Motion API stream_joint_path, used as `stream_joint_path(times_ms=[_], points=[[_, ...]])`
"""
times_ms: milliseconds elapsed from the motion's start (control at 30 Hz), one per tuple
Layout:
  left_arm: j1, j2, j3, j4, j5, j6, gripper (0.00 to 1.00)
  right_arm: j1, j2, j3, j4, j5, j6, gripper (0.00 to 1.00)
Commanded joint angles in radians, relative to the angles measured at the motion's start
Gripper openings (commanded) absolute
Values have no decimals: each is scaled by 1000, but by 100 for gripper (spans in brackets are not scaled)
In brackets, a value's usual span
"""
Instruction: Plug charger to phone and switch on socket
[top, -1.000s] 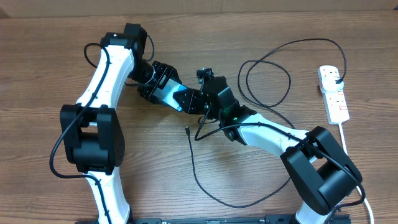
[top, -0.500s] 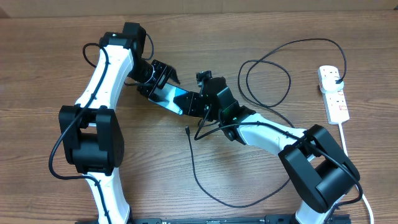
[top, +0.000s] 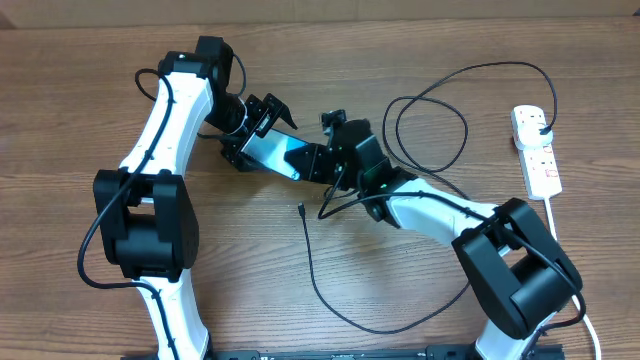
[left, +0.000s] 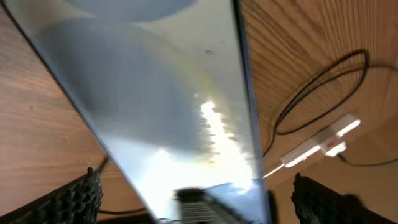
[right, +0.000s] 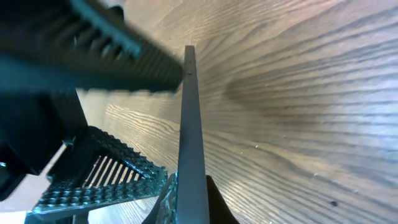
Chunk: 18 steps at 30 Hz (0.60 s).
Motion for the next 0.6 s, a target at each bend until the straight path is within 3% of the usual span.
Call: stream_joint_path(times_ms=[0, 267, 367, 567], points=[[6, -49, 2, -10, -10, 155, 100, -40, -17, 31, 17, -86, -16, 4], [0, -139, 2, -33, -130, 262, 100, -102, -91, 31, -114, -117, -25, 4], [-5, -225, 2, -63, -260, 318, 100, -134, -138, 31, -181, -137, -72, 4], [-35, -360, -74, -62, -384, 326, 100, -145, -197, 31, -222, -145, -79, 4]])
